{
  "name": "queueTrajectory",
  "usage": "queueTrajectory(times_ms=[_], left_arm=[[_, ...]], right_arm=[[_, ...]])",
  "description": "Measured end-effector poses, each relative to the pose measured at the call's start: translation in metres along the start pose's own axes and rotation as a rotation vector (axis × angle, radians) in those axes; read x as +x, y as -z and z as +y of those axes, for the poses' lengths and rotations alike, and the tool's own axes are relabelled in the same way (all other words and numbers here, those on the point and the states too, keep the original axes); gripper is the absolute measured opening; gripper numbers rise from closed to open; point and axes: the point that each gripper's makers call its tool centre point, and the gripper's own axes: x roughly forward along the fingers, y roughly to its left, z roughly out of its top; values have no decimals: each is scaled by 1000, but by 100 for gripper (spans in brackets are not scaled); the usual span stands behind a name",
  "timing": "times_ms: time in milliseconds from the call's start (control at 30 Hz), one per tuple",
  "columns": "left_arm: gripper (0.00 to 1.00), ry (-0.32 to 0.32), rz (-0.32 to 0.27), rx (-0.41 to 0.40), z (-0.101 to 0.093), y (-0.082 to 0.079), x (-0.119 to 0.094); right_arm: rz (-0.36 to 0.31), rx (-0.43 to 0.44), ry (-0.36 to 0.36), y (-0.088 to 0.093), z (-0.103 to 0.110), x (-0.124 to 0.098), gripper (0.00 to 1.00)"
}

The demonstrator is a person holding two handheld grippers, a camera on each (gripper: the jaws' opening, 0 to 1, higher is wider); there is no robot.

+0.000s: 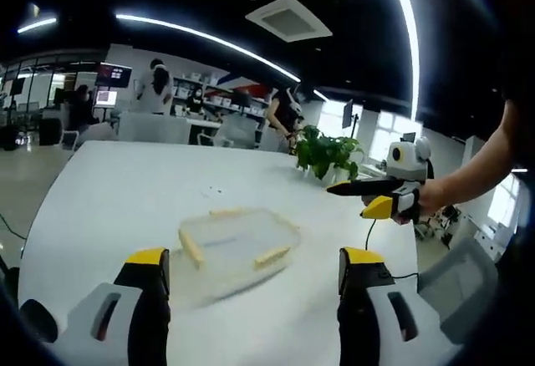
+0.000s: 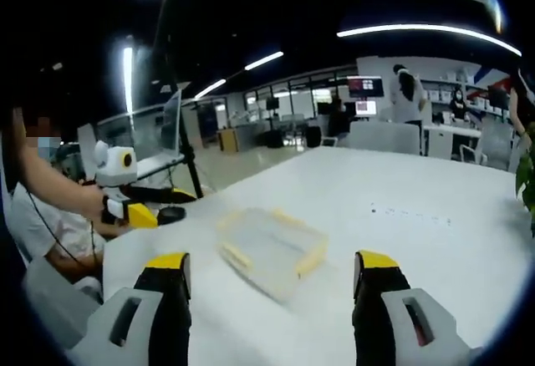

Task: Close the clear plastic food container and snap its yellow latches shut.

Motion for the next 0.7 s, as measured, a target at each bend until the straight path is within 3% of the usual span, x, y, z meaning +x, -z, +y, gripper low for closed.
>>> queueTrajectory(times_ms=[700], left_arm=[[83,-61,-20,-13,-15,14,-30]], right_arm=[[-44,32,62,6,9,-39,79]])
